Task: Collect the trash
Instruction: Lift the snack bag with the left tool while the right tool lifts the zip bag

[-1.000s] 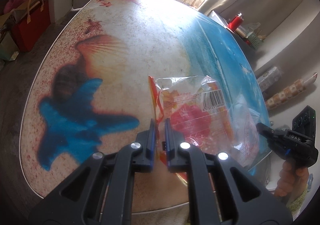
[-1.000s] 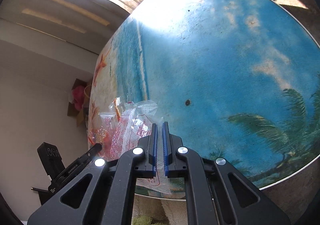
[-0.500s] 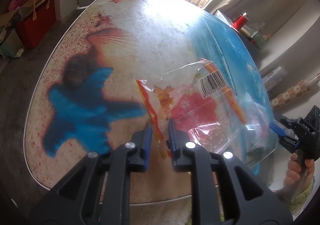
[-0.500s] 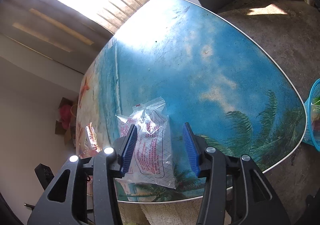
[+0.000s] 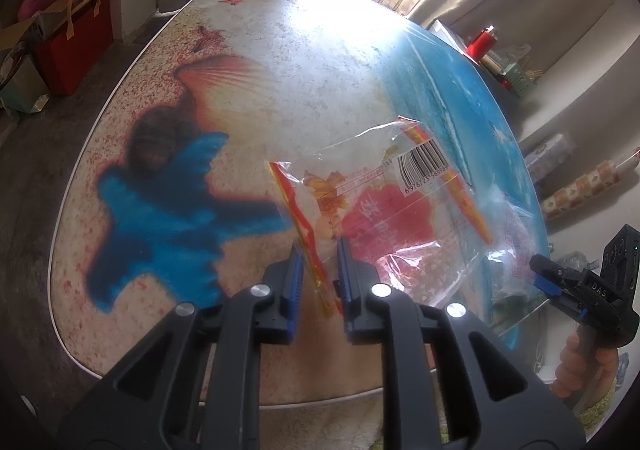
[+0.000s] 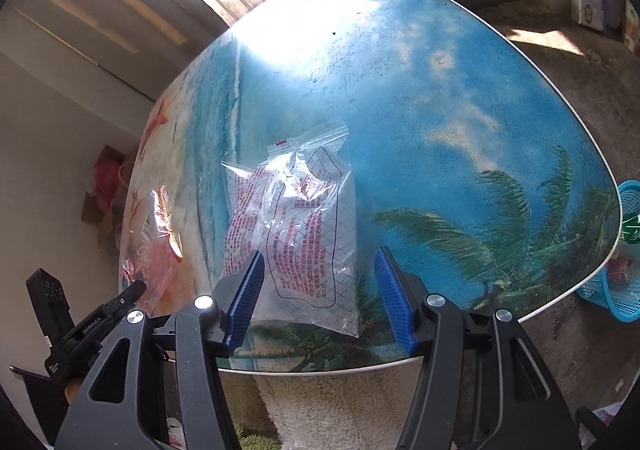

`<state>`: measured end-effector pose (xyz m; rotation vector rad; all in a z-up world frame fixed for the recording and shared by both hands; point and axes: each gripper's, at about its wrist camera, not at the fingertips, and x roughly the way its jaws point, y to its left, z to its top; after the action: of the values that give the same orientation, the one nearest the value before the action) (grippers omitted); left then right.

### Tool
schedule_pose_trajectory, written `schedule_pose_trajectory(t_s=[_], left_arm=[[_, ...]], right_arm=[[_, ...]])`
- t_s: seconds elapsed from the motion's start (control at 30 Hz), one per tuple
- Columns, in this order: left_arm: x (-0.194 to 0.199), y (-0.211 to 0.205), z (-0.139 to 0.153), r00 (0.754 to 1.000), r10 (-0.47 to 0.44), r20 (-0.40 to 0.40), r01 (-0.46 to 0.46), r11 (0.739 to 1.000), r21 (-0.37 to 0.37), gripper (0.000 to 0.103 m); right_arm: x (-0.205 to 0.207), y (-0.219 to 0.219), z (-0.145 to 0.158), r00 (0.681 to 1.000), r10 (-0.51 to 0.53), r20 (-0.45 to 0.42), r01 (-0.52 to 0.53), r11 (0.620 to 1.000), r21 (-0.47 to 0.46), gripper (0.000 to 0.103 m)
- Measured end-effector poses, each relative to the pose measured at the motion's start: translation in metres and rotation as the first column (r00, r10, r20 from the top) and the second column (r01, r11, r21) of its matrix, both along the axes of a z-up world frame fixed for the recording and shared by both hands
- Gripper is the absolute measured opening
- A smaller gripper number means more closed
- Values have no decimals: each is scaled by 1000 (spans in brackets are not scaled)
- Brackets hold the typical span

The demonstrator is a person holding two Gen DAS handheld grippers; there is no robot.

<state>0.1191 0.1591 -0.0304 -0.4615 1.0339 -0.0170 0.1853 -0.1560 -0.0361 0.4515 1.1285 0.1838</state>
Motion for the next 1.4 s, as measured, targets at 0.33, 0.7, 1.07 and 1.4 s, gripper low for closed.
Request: schedule_pose_trajectory(t_s=[0.33, 0.7, 1.07, 1.4], left_arm=[[-1, -1, 0, 1000, -4, 3, 4, 1000, 5, 15], [-2, -2, 2, 1000, -11, 9, 11, 1000, 13, 15], [-2, -11, 5, 999, -36, 22, 33, 994, 106, 15], [-2, -18, 12, 997, -64, 49, 53, 978, 202, 7]], right_arm=[[-2, 22, 4, 997, 69, 42, -59, 980, -190, 47], [-4, 23, 5, 996, 71, 58, -53, 962, -267, 29], [-7, 12, 4, 997, 44, 70, -27, 973, -227, 19], [-8, 7, 5, 996, 40, 79, -23, 978, -207, 17]])
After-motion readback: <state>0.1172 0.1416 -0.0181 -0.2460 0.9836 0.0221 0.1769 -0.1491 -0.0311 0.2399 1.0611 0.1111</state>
